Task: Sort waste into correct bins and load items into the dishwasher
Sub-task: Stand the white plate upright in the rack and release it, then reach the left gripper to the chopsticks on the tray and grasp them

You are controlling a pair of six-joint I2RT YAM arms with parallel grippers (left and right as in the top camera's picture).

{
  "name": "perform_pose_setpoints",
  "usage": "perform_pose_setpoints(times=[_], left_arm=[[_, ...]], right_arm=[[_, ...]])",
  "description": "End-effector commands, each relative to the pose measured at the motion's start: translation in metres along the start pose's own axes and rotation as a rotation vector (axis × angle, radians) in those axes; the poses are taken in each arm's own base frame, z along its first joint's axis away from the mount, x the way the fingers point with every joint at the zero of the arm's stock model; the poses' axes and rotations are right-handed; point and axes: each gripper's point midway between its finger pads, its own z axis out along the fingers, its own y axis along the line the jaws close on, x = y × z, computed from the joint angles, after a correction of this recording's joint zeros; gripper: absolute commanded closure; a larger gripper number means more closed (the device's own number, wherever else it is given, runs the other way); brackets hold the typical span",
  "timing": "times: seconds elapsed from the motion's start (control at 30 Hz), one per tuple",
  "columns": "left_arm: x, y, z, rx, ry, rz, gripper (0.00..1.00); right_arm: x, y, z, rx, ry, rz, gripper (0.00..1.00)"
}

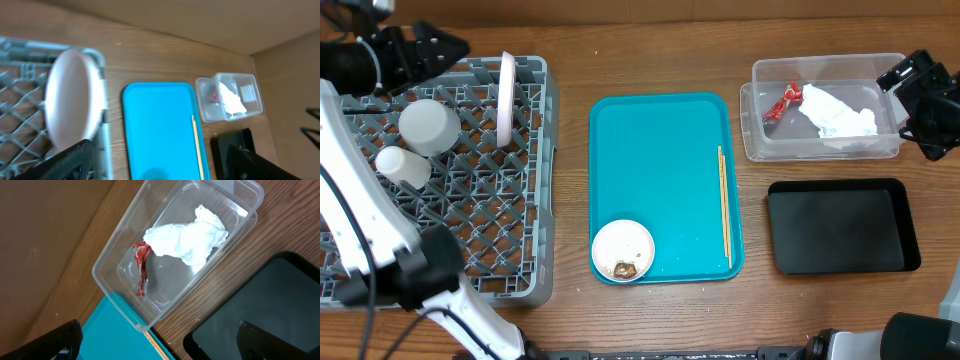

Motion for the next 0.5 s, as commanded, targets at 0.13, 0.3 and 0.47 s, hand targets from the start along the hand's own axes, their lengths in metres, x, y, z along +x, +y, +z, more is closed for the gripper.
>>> perform_pose_setpoints(times=[0.13,0.3,0.47], left_arm=[[0.038,-0.120,0.019,0.052,0.081,0.081,0.02],[0.089,-0.170,0.065,0.026,0.251,0.113,0.03],[0.132,-0.165,0.107,-0.310,0.292,-0.040,0.03]], right_arm=[[-0.005,0.001,-0.002,0.000,-0.019,0.003,0.00],[-0.005,0.001,-0.002,0.000,-0.019,0.003,0.00],[-0.005,0.001,-0.002,0.000,-0.019,0.003,0.00]])
